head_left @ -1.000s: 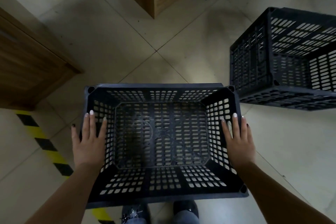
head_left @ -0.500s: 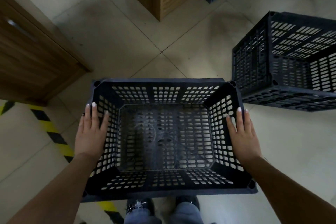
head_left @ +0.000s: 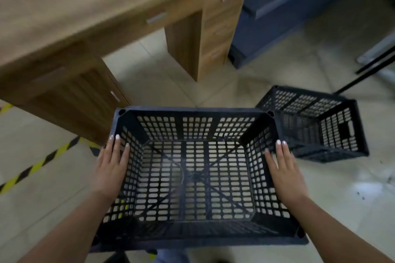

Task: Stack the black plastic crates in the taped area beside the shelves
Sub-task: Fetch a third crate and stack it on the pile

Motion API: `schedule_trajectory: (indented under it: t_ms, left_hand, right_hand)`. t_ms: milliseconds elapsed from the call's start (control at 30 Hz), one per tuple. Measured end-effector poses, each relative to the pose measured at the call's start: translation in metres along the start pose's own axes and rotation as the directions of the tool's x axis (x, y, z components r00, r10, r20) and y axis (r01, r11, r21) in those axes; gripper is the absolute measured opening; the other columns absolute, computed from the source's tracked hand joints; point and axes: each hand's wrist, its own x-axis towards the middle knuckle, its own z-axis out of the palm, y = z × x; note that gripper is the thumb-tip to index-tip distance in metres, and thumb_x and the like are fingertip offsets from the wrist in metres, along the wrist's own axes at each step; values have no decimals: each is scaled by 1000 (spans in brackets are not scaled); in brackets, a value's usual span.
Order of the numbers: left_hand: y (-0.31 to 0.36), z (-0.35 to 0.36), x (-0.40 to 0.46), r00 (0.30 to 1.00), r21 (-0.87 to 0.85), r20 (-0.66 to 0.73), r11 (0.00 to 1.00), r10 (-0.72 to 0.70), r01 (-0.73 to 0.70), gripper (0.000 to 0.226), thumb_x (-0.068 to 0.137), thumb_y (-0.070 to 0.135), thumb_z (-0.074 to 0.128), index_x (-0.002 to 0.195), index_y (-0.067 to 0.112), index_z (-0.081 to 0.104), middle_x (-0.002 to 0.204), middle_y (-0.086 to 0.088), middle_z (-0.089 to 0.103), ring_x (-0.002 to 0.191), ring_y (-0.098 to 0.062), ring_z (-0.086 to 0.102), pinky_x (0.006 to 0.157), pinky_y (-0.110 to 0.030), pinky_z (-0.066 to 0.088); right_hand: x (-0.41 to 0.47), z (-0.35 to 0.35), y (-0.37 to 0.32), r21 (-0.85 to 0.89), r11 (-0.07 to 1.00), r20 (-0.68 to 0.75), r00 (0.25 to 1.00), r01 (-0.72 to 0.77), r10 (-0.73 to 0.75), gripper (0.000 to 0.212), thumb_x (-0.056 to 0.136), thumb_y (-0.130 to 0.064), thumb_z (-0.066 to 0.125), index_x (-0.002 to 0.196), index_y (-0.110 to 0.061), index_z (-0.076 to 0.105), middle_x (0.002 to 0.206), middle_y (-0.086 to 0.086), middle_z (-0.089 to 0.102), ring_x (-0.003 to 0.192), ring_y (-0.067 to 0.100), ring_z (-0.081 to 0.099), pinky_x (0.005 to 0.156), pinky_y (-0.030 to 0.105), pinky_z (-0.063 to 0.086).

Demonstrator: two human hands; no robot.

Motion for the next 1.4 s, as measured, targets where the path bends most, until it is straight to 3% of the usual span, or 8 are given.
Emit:
schedule_trajectory:
  t_ms: [67,133,267,367,567,867,1133,1400]
  left_hand:
    - [-7,-30,-28,1000,-11,1,1000,-8,8,88,89,5,52,145,7,-16,146,-23,-34,121,-37,-53,117,-46,-7]
    - [-11,-60,-58,994,-59,-85,997,-62,57,90,81,1,62,150,5,5,155,-25,-14,137,-38,-34,117,-47,7]
    - [-8,-105,-136,986,-75,-91,988,-140,134,80,89,2,48,152,8,-1,157,-20,-15,142,-30,-26,119,-42,2]
    - [-4,-122,-195,972,-86,-93,975,-214,206,82,90,0,47,152,13,-5,156,-20,-20,142,-31,-25,119,-41,3]
    - [-6,-107,-311,945,-40,-60,947,-322,320,96,85,0,55,151,22,-10,154,-23,-26,122,-32,-49,118,-42,2]
    - [-17,-68,-479,888,-157,29,876,-458,457,90,88,-5,50,152,26,-4,155,-21,-25,130,-30,-42,119,-41,3]
    - [-33,-60,-566,868,-359,-35,817,-495,451,91,82,-9,57,153,20,9,157,-21,-18,144,-33,-21,119,-40,4]
    - [-51,-75,-598,892,-372,-159,863,-423,343,95,80,-11,59,153,21,7,158,-18,-17,145,-30,-21,119,-38,2]
  right_hand:
    - [-7,-35,8,-11,1000,15,1000,8,-8,92,46,24,55,135,3,45,155,22,-16,141,44,9,110,50,18]
    - [-14,-68,13,-6,1000,40,999,3,-3,94,46,23,59,137,1,44,153,22,-22,141,44,7,112,50,16]
    - [-35,-120,23,-20,999,103,994,45,-43,92,71,9,62,149,-7,16,150,22,-28,134,35,-37,115,47,5]
    - [-58,-156,28,-2,994,55,993,107,-107,86,77,9,56,148,-7,9,152,26,-14,128,32,-46,115,47,5]
    - [-98,-196,16,-38,963,-6,963,268,-269,82,66,11,70,140,6,35,149,35,17,141,46,10,110,52,23]
    - [-165,-240,-48,-81,877,-13,879,474,-476,84,55,13,76,133,8,44,145,37,25,137,48,22,103,55,34]
    - [-225,-320,-77,-253,863,-20,890,437,-456,102,69,-1,74,148,-6,10,148,25,-17,131,28,-41,113,45,4]
    - [-310,-363,-70,-216,929,16,953,300,-304,97,77,-10,71,150,-10,7,146,23,-26,118,25,-55,114,42,-2]
